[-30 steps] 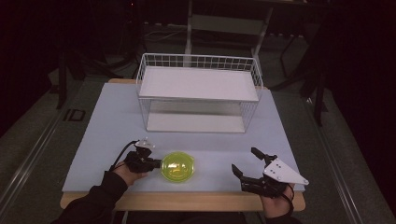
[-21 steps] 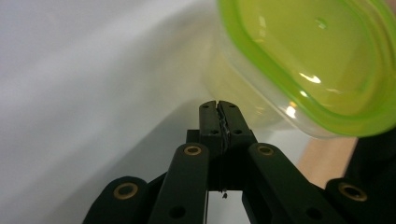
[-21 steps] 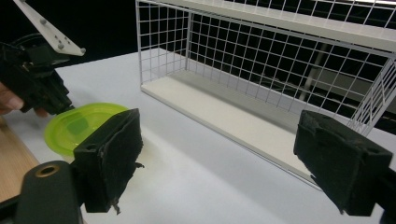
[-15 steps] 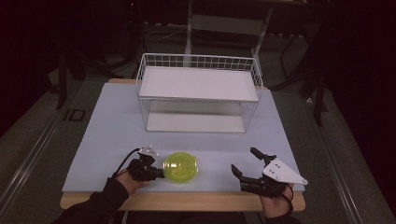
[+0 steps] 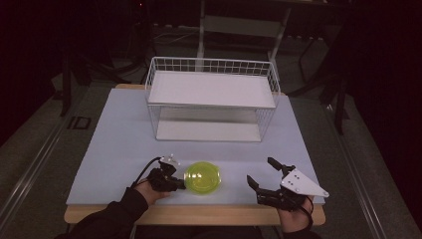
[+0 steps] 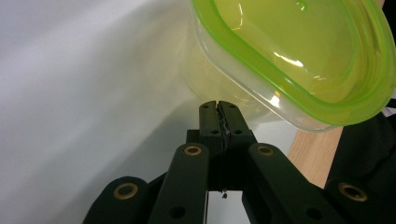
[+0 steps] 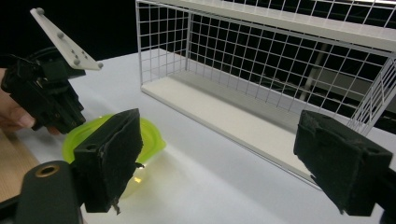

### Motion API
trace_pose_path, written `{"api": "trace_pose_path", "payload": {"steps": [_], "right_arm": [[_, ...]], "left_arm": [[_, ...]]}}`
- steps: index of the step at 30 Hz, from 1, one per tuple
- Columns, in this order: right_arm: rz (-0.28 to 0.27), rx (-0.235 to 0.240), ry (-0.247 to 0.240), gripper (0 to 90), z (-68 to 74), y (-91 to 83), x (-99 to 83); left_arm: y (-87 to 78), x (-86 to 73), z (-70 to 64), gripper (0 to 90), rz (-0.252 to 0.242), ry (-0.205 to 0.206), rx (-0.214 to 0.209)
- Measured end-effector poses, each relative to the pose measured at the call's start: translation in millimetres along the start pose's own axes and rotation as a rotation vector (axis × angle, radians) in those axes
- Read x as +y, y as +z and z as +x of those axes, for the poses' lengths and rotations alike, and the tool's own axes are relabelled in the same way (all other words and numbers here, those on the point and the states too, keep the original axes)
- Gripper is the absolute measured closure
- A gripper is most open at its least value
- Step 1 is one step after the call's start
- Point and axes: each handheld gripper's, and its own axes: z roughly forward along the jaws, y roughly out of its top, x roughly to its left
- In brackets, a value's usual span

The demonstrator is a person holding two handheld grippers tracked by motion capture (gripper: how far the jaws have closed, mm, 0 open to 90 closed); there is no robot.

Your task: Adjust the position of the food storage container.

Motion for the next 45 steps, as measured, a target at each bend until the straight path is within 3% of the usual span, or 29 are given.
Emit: {"api": "trace_pose_path", "payload": {"steps": [14,21,25,27,28,30,31,32,33,35,44,45], "right_arm": [[0.004,0.003,0.006,15.1,-0.9,0.5,-1.1],[0.005,0.004,0.007,15.1,-1.4,0.4,-1.2],[0.007,0.000,0.008,15.3,-1.9,0.6,-1.1],[0.007,0.002,0.007,15.3,-1.3,0.6,-0.9],[0.006,0.003,0.005,15.2,-1.2,0.7,-0.8],[0.011,-0.001,-0.001,15.2,-0.8,1.3,-0.6],[0.011,-0.001,-0.001,15.2,-0.8,1.3,-0.6],[0.014,0.002,0.001,15.2,-0.8,1.9,-0.8],[0.024,0.001,-0.002,15.2,-0.4,3.1,-1.2],[0.026,0.005,-0.003,15.0,0.1,3.4,-1.0],[0.049,0.023,-0.003,14.3,1.4,6.7,-1.2],[0.051,0.024,-0.001,14.2,1.6,6.8,-1.2]], "left_arm": [[20.5,15.4,-6.2,89.9,-0.004,0.030,-0.030],[13.4,14.7,-1.2,89.6,-0.018,0.018,-0.012],[-11.4,13.0,2.2,78.3,-0.074,0.013,0.051],[-18.2,12.2,2.8,73.4,-0.092,0.007,0.051],[-32.0,10.0,4.2,69.2,-0.128,-0.006,0.048],[-44.0,7.5,4.5,60.3,-0.162,-0.005,0.052],[-44.0,7.5,4.5,57.6,-0.162,-0.005,0.052],[-51.9,5.6,4.9,57.6,-0.180,0.004,0.043],[-62.6,2.8,4.6,46.4,-0.213,0.010,0.022],[-71.1,0.0,3.8,40.5,-0.242,0.017,0.012],[-84.6,-12.6,-6.3,19.1,-0.302,0.063,-0.039],[-85.7,-14.5,-10.7,19.1,-0.345,0.052,-0.028]]}}
